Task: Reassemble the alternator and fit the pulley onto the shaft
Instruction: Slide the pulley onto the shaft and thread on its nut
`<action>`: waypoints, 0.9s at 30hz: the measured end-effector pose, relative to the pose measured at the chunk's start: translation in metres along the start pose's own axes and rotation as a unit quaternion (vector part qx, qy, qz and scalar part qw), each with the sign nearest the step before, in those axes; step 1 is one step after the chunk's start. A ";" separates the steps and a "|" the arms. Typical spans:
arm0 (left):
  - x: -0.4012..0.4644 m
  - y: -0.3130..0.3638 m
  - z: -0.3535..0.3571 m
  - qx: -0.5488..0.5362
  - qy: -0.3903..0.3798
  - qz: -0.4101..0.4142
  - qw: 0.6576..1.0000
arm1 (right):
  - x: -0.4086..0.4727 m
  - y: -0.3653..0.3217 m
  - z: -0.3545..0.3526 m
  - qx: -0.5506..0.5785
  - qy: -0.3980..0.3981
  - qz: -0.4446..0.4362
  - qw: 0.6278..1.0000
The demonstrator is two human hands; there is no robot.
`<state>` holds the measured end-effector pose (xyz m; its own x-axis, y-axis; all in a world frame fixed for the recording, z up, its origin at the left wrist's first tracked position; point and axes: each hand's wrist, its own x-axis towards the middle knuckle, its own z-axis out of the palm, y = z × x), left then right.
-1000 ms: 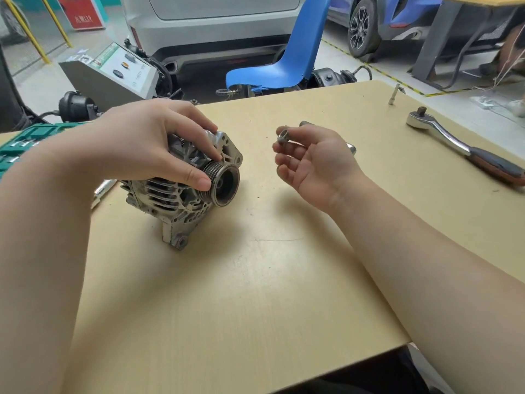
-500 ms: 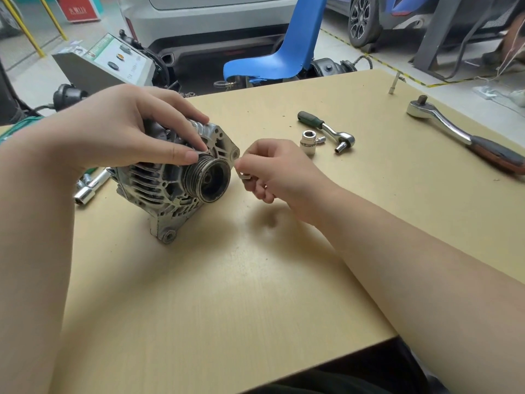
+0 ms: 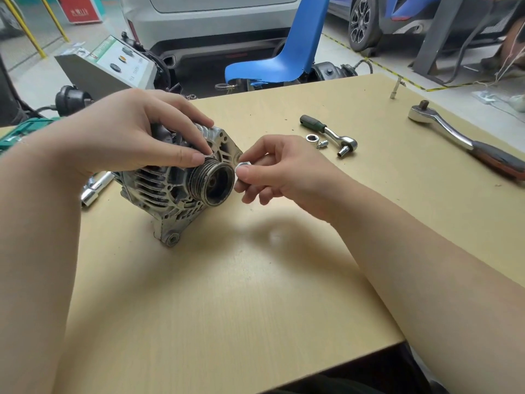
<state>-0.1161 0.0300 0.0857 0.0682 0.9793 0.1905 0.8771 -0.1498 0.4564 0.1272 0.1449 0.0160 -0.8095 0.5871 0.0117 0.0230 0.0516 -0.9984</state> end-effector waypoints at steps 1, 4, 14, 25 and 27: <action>0.000 0.001 0.000 -0.001 0.001 -0.001 1.000 | -0.002 -0.003 -0.001 -0.009 -0.015 -0.005 1.000; 0.000 0.003 0.002 -0.008 0.006 -0.005 1.000 | -0.006 -0.006 0.001 -0.039 -0.051 -0.012 0.998; 0.001 0.005 0.003 0.002 0.013 -0.013 1.000 | -0.005 -0.005 0.011 -0.056 -0.010 -0.066 0.996; 0.001 0.011 0.003 0.020 0.015 -0.013 1.000 | -0.020 0.023 0.061 -0.155 0.128 -0.151 0.968; 0.000 0.013 0.004 0.025 0.021 -0.010 0.999 | -0.020 0.021 0.060 -0.160 0.136 -0.141 0.967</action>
<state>-0.1026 0.0283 0.0881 0.0310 0.9752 0.2190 0.9011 -0.1220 0.4160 0.1093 0.0859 -0.0086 -0.6265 0.7022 0.3382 0.0404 0.4626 -0.8856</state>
